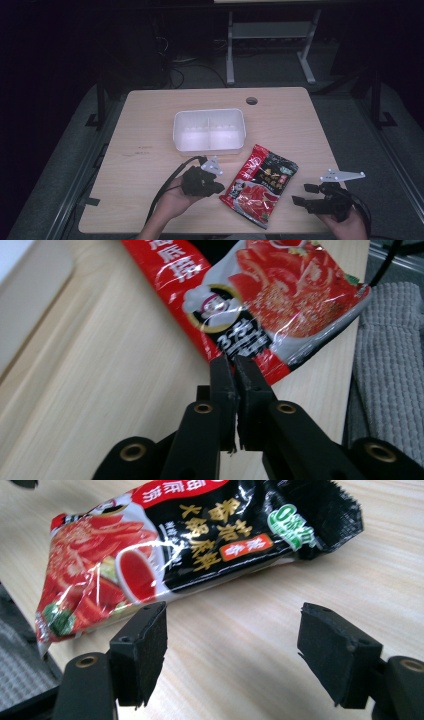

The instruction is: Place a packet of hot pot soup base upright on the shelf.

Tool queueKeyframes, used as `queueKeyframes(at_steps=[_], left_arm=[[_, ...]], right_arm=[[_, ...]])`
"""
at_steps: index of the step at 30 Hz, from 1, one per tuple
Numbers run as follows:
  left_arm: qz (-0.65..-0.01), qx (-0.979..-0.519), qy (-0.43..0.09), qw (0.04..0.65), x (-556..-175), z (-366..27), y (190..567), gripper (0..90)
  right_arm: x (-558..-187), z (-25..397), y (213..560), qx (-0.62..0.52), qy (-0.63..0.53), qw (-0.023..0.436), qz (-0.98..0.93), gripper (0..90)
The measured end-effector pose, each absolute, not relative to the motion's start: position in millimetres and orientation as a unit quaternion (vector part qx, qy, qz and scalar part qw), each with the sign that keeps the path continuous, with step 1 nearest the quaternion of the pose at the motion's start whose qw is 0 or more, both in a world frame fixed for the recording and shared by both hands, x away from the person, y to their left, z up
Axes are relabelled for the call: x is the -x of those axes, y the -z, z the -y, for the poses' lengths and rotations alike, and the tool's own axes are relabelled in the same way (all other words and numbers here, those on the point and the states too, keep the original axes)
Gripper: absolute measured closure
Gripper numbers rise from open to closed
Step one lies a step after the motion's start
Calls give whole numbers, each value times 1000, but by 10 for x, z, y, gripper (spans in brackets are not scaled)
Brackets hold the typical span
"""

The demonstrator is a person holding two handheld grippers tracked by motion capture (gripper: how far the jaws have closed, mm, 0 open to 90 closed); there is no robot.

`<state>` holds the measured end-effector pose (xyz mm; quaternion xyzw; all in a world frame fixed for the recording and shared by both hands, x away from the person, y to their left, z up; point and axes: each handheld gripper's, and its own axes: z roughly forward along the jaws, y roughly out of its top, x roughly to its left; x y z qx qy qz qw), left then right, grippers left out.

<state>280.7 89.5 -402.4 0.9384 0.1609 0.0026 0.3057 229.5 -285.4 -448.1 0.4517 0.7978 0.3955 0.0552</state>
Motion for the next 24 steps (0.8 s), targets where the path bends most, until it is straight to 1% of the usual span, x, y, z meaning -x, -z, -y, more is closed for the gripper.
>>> queueKeyframes(at_steps=[5, 9, 10, 20, 24], left_arm=[[-148, -947, 3, 285, -2796, -707, 4053, 899], [-145, -950, 8, 277, -2785, -631, 4093, 899], [-142, -952, 11, 271, -2778, -592, 4115, 899], [-128, -964, 3, 233, -2752, -483, 4212, 900], [-122, -967, 3, 222, -2752, -460, 4270, 900]], right_arm=[[-2428, 2854, 4427, -459, -393, 56, -795, 266], [-2532, 2850, 4421, -463, -388, 55, -795, 266], [-2610, 2854, 4420, -467, -385, 53, -794, 265], [-2939, 2865, 4428, -491, -378, 46, -784, 260], [-3085, 2841, 4486, -502, -371, 30, -781, 257]])
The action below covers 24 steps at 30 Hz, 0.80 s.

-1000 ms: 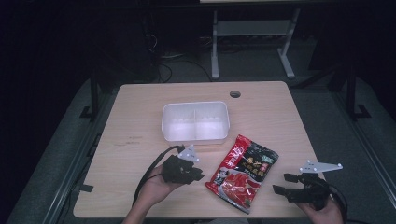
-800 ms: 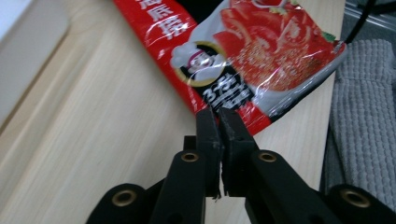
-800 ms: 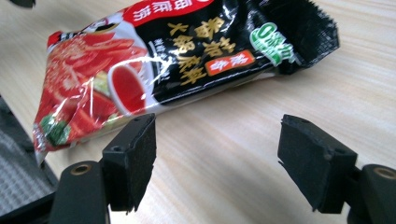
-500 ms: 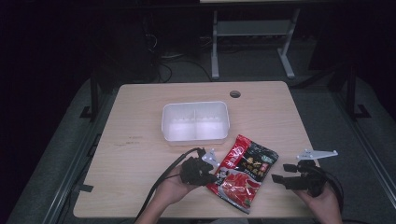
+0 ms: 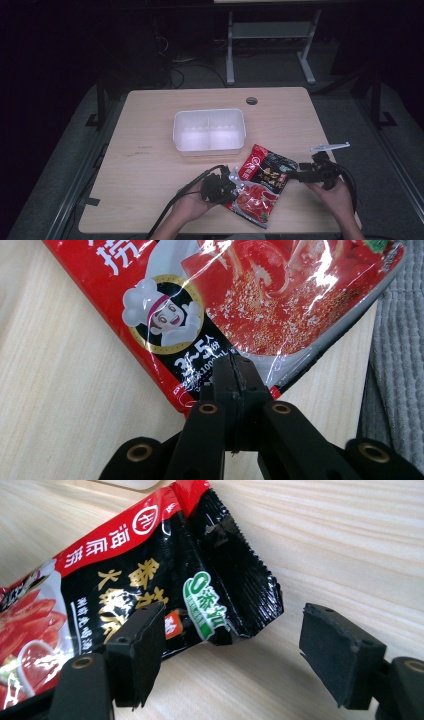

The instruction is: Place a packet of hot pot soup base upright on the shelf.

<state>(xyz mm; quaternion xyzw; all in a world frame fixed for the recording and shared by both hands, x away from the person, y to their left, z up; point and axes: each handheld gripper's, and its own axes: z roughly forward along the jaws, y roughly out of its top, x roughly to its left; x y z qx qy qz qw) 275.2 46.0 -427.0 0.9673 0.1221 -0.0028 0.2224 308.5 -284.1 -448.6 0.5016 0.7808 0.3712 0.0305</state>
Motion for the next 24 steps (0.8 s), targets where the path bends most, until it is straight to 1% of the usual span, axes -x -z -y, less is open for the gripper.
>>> queueKeyframes(at_steps=[4, 8, 9, 13, 14, 15, 17, 18, 19, 22, 23, 24], left_arm=[[-124, -966, 9, 225, -2771, -475, 4295, 900], [-124, -966, 10, 228, -2776, -487, 4314, 900], [-124, -965, 11, 229, -2776, -489, 4315, 900], [-122, -965, 8, 233, -2768, -496, 4323, 900], [-122, -965, 8, 233, -2768, -496, 4323, 900], [-122, -964, 8, 236, -2767, -502, 4324, 900], [-122, -964, 8, 238, -2765, -507, 4325, 900], [-122, -964, 8, 238, -2765, -507, 4325, 900], [-122, -963, 11, 241, -2771, -511, 4325, 900], [-120, -963, 12, 242, -2771, -514, 4323, 900], [-120, -963, 12, 242, -2771, -514, 4323, 900], [-120, -963, 12, 242, -2772, -516, 4323, 900]], right_arm=[[-3134, 2824, 4510, -506, -376, 18, -776, 258], [-3185, 2773, 4518, -506, -377, 5, -776, 285], [-3211, 2747, 4540, -507, -377, -8, -775, 311], [-3252, 2708, 4585, -510, -378, -33, -772, 388], [-3252, 2708, 4585, -510, -378, -33, -772, 388], [-3260, 2683, 4588, -510, -378, -36, -772, 440], [-3274, 2666, 4603, -510, -380, -49, -770, 482], [-3274, 2666, 4603, -510, -380, -49, -770, 482], [-3283, 2656, 4612, -512, -376, -51, -770, 532], [-3288, 2662, 4617, -512, -381, -59, -768, 633], [-3288, 2662, 4617, -512, -381, -59, -768, 633], [-3287, 2684, 4610, -512, -387, -62, -764, 707]])
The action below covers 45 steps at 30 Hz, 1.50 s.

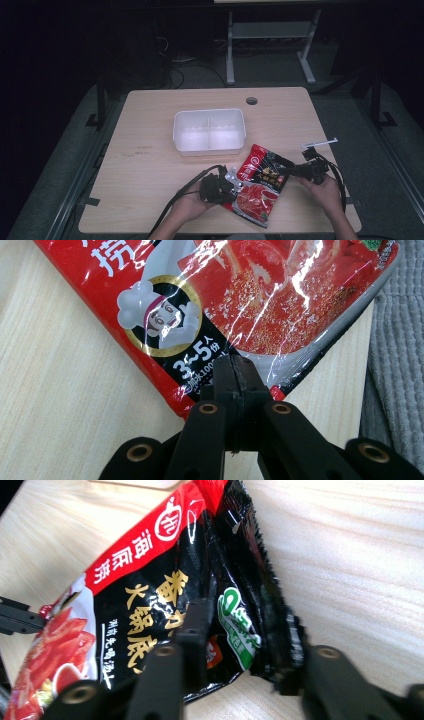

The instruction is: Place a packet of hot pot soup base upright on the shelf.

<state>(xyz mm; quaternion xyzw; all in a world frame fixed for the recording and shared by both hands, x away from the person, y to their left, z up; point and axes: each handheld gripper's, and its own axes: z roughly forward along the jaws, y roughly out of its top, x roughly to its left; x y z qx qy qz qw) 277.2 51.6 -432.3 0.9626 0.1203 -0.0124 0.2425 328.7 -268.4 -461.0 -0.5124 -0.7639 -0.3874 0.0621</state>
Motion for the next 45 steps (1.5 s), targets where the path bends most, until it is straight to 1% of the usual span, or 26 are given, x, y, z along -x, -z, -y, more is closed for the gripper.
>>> queueKeyframes(at_steps=[2, 3, 4, 5, 7, 8, 10, 11, 12, 13, 14, 16, 19, 21, 25, 29, 40, 45], left_arm=[[-121, -962, 14, 246, -2775, -524, 4321, 899], [-125, -959, 22, 253, -2789, -541, 4313, 889], [-125, -959, 22, 253, -2789, -541, 4313, 865], [-129, -957, 27, 258, -2793, -554, 4302, 840], [-131, -955, 28, 264, -2802, -566, 4288, 823], [-134, -954, 29, 266, -2812, -573, 4282, 785], [-135, -953, 30, 269, -2824, -577, 4279, 754], [-140, -951, 32, 273, -2833, -581, 4273, 754], [-145, -949, 29, 278, -2849, -588, 4259, 697], [-145, -949, 29, 278, -2849, -588, 4259, 667], [-151, -947, 28, 283, -2862, -595, 4250, 667], [-156, -944, 22, 290, -2878, -614, 4227, 593], [-170, -938, 23, 302, -2911, -639, 4203, 521], [-179, -935, 23, 307, -2927, -645, 4204, 450], [-195, -929, 29, 313, -2976, -668, 4220, 362], [-207, -924, 39, 319, -3010, -690, 4244, 318], [-203, -917, 54, 339, -3045, -698, 4258, 263], [-201, -913, 61, 348, -3051, -683, 4261, 267]], right_arm=[[-3287, 2712, 4602, 513, 394, 64, 760, 753], [-3285, 2720, 4600, 514, 395, 64, 759, 772], [-3285, 2720, 4600, 514, 395, 64, 759, 772], [-3277, 2739, 4591, 512, 400, 65, 758, 813], [-3273, 2742, 4584, 510, 400, 65, 758, 823], [-3252, 2748, 4557, 506, 401, 59, 761, 829], [-3242, 2751, 4547, 504, 403, 58, 761, 831], [-3228, 2756, 4535, 503, 406, 56, 761, 833], [-3198, 2769, 4507, 501, 409, 51, 761, 837], [-3198, 2769, 4507, 501, 409, 51, 761, 837], [-3182, 2779, 4491, 500, 413, 48, 760, 840], [-3128, 2808, 4422, 496, 421, 37, 759, 843], [-3083, 2821, 4342, 490, 425, 25, 760, 846], [-3056, 2820, 4283, 485, 428, 17, 762, 848], [-3006, 2814, 4180, 476, 433, 4, 766, 850], [-2963, 2790, 4079, 464, 440, -5, 769, 855], [-2837, 2647, 3754, 411, 468, -24, 782, 859], [-2805, 2590, 3661, 392, 479, -24, 785, 859]])
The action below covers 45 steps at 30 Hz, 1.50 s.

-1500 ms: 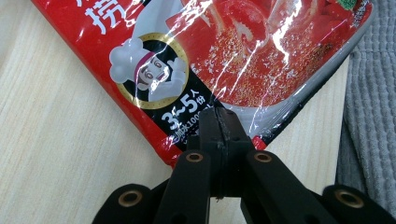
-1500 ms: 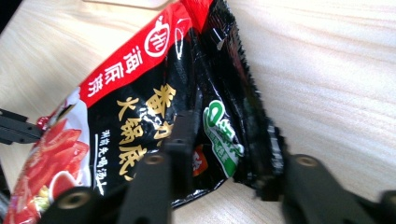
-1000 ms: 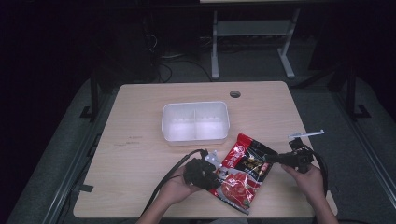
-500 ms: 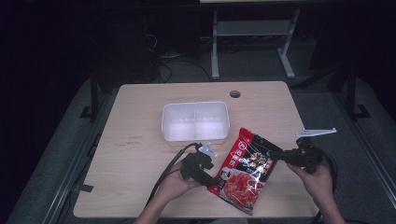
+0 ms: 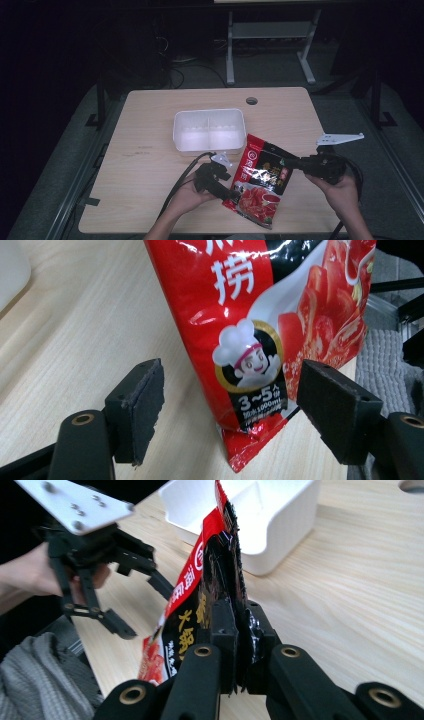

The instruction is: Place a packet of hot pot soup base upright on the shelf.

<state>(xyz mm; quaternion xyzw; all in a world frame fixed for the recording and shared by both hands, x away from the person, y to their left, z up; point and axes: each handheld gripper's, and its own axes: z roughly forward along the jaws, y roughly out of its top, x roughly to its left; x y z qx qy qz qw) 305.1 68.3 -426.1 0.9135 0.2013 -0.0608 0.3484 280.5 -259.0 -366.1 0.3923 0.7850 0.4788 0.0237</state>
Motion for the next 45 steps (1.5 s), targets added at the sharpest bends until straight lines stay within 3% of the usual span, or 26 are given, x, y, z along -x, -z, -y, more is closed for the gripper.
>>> queueKeyframes(at_steps=[8, 15, 17, 18, 20, 23, 28, 31, 33, 35, 36, 38, 43, 45], left_arm=[[-193, -913, 82, 351, -3073, -657, 4276, 324], [-185, -912, 91, 354, -3081, -636, 4259, 446], [-190, -911, 92, 354, -3094, -658, 4251, 533], [-191, -912, 88, 353, -3094, -668, 4246, 533], [-188, -914, 76, 350, -3085, -689, 4236, 651], [-186, -917, 61, 348, -3064, -705, 4218, 720], [-189, -916, 62, 350, -3066, -723, 4219, 750], [-190, -914, 61, 354, -3062, -723, 4225, 763], [-189, -914, 58, 355, -3057, -716, 4222, 768], [-189, -914, 56, 354, -3055, -713, 4221, 769], [-189, -915, 54, 353, -3056, -712, 4221, 768], [-187, -915, 53, 354, -3053, -712, 4219, 768], [-182, -917, 49, 352, -3038, -714, 4205, 767], [-181, -918, 48, 349, -3033, -720, 4205, 764]], right_arm=[[-2786, 2501, 3570, -362, -498, 17, -788, 860], [-2800, 2392, 3504, -343, -501, 9, -794, 861], [-2815, 2376, 3497, -340, -500, 7, -796, 859], [-2815, 2376, 3497, -340, -500, 7, -796, 859], [-2836, 2367, 3500, -343, -497, 8, -797, 852], [-2866, 2371, 3510, -345, -494, 7, -798, 841], [-2905, 2384, 3532, -346, -496, 2, -796, 819], [-2946, 2421, 3565, -353, -500, -9, -791, 747], [-2985, 2440, 3612, -356, -494, -15, -793, 616], [-2998, 2436, 3630, -357, -488, -20, -796, 596], [-3022, 2418, 3672, -357, -477, -24, -803, 522], [-3050, 2394, 3709, -357, -465, -30, -810, 472], [-3093, 2334, 3761, -353, -454, -42, -817, 493], [-3106, 2282, 3771, -341, -454, -48, -822, 571]])
